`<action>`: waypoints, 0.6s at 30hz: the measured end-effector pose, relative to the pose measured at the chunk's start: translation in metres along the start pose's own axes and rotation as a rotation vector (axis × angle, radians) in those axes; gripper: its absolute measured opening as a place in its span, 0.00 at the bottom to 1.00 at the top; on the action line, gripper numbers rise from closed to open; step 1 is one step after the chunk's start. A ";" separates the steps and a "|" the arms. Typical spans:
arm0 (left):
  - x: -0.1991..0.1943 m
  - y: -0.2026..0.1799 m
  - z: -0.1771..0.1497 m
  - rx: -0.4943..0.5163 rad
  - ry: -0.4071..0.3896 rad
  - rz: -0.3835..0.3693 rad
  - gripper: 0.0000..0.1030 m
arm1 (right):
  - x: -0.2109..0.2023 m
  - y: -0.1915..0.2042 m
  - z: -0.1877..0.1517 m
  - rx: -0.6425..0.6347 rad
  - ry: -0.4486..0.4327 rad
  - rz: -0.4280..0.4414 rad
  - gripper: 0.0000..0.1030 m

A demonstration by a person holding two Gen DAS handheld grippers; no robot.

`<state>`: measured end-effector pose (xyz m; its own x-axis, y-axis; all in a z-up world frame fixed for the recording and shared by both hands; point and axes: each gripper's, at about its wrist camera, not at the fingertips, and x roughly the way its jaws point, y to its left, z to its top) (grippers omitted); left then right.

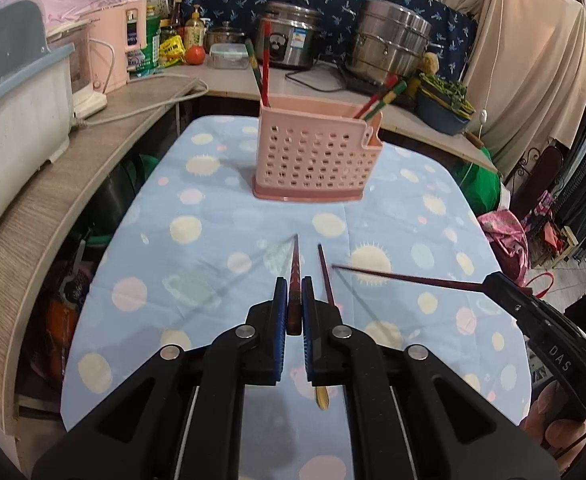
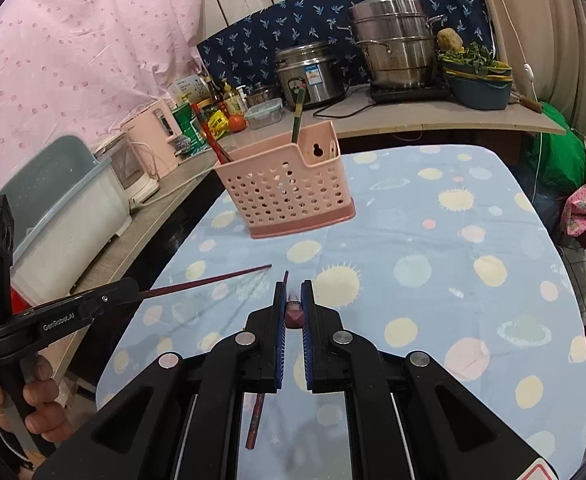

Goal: Organize utensils
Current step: 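Lift both red chopsticks and lower them into the pink holder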

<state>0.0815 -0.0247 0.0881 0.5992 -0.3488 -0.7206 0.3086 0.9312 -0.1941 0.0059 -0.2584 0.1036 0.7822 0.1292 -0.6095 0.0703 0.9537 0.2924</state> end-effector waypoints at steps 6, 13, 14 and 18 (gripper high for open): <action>-0.006 0.000 0.029 -0.001 -0.059 0.003 0.07 | 0.001 -0.004 0.027 0.013 -0.045 0.004 0.07; -0.010 0.001 0.063 -0.006 -0.118 0.003 0.06 | 0.003 -0.003 0.054 0.017 -0.090 0.007 0.07; -0.010 0.001 0.067 -0.006 -0.124 0.004 0.07 | 0.004 -0.003 0.057 0.017 -0.096 0.007 0.07; -0.012 0.001 0.088 -0.006 -0.152 -0.004 0.06 | 0.005 -0.004 0.078 0.031 -0.128 0.029 0.07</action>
<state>0.1399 -0.0290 0.1553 0.7031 -0.3642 -0.6108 0.3067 0.9302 -0.2015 0.0584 -0.2826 0.1570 0.8567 0.1185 -0.5020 0.0645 0.9410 0.3322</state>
